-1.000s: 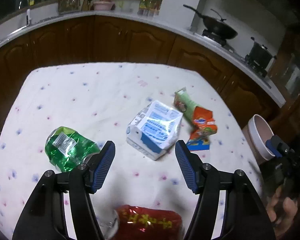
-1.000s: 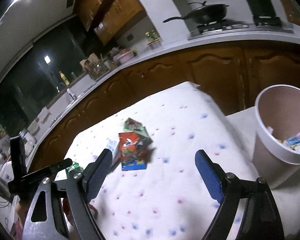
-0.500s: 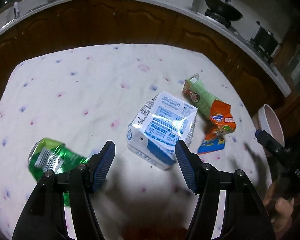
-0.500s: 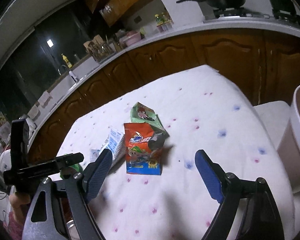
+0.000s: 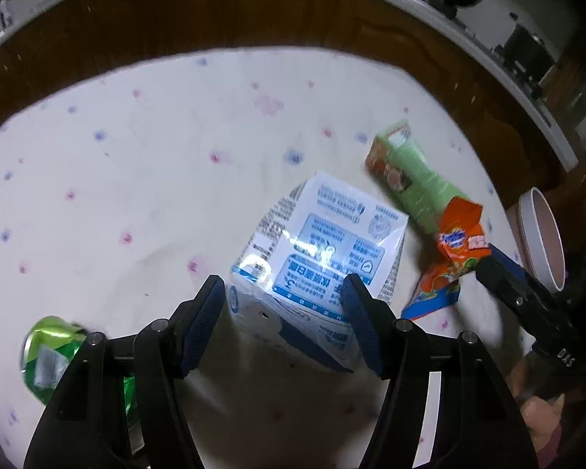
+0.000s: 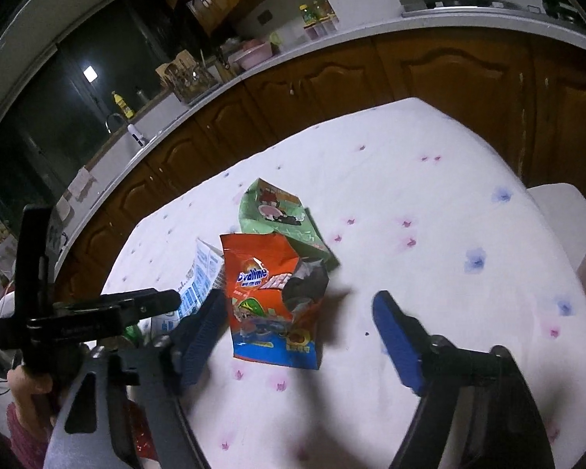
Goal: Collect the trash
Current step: 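Grasp the white-blue milk carton with the left tool while the right tool grasps the orange Ovaltine bag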
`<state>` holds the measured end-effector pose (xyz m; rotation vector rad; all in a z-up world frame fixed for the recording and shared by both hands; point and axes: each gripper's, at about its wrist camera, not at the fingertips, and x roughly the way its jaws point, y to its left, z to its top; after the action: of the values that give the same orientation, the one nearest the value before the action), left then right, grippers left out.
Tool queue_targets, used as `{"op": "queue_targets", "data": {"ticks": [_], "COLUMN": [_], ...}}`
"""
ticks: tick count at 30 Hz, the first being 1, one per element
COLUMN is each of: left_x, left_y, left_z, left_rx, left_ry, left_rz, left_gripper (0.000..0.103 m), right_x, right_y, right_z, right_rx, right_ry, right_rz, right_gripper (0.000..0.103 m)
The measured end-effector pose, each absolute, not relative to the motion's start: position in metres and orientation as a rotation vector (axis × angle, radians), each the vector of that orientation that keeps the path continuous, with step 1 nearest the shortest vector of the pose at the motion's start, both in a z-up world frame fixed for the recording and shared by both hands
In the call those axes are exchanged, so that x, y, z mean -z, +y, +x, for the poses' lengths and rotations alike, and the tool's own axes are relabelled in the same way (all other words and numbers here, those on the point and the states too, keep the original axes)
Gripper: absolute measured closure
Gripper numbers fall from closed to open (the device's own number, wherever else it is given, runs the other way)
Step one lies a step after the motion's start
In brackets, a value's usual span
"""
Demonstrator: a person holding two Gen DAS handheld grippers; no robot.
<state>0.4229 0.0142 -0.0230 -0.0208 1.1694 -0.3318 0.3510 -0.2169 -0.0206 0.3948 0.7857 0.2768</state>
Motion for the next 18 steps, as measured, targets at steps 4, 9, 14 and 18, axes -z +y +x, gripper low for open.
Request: {"op": "queue_targets", "data": {"ticks": [4, 9, 14, 18], "left_x": [0.028, 0.029, 0.029, 0.027], "left_y": [0.014, 0.015, 0.019, 0.021], "left_z": [0.428, 0.428, 0.427, 0.428], "left_rx": [0.334, 0.347, 0.353, 0.343], "left_ry": [1.209, 1.213, 1.216, 1.234], "left_rz": [-0.019, -0.032, -0.023, -0.037], "left_gripper": [0.038, 0.040, 0.041, 0.041], "right_x": [0.025, 0.019, 0.012, 0.018], "right_y": [-0.214, -0.216, -0.221, -0.228], "right_z": [0.355, 0.349, 0.342, 0.347], "right_rx": [-0.280, -0.270, -0.268, -0.301], "right_ry": [0.806, 0.791, 0.763, 0.793], "right_rz": [0.393, 0.369, 0.379, 0.452], "right_gripper": [0.066, 0.098, 0.096, 0.055]}}
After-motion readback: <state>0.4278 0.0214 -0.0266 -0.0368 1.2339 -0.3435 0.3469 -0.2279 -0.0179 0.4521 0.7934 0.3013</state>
